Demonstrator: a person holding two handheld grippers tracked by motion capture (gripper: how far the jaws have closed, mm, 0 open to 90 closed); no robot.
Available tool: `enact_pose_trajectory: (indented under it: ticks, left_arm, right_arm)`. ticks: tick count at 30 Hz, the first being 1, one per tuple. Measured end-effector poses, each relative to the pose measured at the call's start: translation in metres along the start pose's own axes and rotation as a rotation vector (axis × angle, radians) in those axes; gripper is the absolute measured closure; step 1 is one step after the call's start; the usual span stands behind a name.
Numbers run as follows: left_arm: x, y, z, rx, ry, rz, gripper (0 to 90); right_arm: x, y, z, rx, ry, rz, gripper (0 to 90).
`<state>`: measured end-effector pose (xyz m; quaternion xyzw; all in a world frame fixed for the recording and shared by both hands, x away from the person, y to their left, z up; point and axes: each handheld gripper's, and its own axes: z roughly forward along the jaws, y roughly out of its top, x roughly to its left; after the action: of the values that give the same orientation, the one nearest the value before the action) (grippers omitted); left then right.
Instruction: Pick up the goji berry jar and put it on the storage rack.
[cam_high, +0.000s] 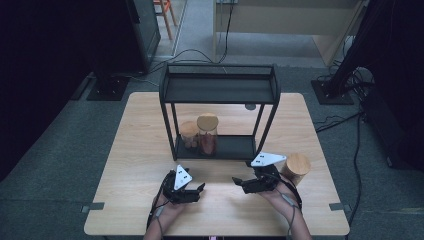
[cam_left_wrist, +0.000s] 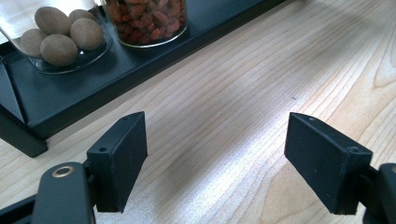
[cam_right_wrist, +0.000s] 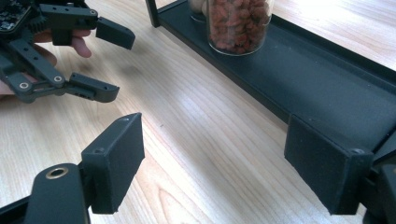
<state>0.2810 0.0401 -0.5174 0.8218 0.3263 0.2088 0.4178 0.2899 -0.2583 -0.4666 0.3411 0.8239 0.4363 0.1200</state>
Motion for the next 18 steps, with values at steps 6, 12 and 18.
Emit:
enact_pose_trajectory:
  ticks: [6,12,18]
  left_arm:
    - [0.0,0.0,0.0,-0.001,-0.001,-0.002,21.6]
    - [0.0,0.0,0.0,-0.002,-0.002,-0.002,21.6]
    - [0.0,0.0,0.0,0.0,-0.001,0.001,21.6]
  right_arm:
    - [0.001,0.0,-0.005,0.013,0.011,-0.009,19.8]
    - [0.001,0.001,-0.012,0.024,0.002,-0.013,19.7]
    - [-0.001,-0.001,-0.018,0.022,0.007,-0.013,19.8]
